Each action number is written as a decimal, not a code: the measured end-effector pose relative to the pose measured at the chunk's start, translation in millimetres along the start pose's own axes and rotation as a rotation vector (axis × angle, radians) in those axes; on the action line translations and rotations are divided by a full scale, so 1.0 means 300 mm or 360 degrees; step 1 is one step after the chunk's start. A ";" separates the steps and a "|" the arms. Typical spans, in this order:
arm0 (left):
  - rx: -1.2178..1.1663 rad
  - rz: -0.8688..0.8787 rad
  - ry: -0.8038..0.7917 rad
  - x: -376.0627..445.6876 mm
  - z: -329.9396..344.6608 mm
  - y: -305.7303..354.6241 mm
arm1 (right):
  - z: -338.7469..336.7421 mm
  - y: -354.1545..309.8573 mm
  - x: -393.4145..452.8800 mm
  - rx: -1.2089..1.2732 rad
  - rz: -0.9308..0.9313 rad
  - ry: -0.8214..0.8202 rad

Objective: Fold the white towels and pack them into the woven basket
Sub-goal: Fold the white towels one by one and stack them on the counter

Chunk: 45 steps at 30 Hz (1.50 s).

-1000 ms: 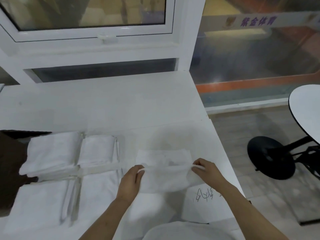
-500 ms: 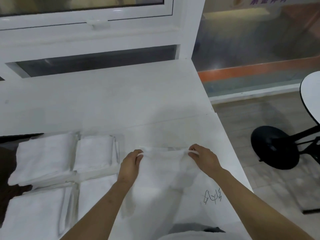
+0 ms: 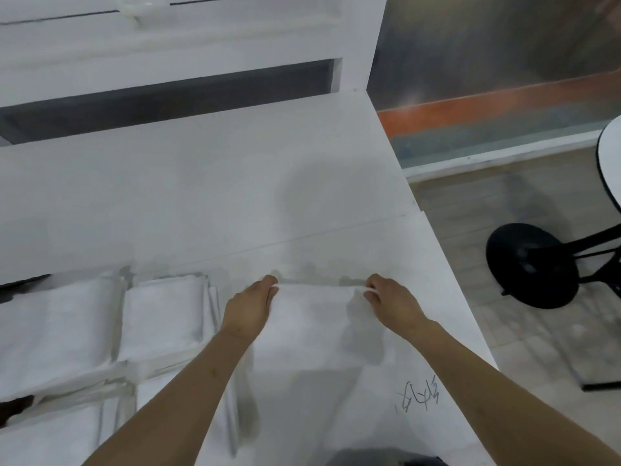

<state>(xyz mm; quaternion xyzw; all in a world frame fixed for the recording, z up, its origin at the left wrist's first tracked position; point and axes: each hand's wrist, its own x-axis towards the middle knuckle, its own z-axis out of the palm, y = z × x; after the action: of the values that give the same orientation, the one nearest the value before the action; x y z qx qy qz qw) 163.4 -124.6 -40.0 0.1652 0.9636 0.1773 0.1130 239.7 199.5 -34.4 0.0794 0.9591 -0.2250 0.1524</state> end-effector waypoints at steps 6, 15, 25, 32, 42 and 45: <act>0.0146 -0.0081 -0.0155 0.087 0.013 -0.021 | 0.011 0.018 0.044 -0.0073 -0.0019 -0.0007; 0.0152 -0.0098 0.0306 -0.013 0.064 0.024 | 0.113 -0.083 0.060 -0.0278 -0.0610 0.0125; 0.0286 -0.0073 0.0176 -0.213 0.150 0.119 | 0.090 -0.081 -0.027 -0.0388 -0.0355 -0.0190; -0.0650 -0.0756 0.0047 -0.205 0.130 0.262 | 0.113 -0.048 -0.090 -0.0132 -0.0068 -0.0287; -0.1885 -0.1307 0.0109 -0.195 0.081 0.340 | 0.104 -0.072 -0.044 0.0530 0.0148 -0.0154; -0.2023 -0.0900 -0.0121 -0.208 -0.008 0.384 | 0.072 -0.097 -0.040 0.0991 0.0270 -0.0091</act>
<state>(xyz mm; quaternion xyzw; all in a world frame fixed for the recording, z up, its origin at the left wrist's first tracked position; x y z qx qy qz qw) 252.2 -46.0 15.9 -0.1844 0.6743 0.6649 0.2633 250.0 163.0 -37.1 0.1955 0.8296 -0.4961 0.1657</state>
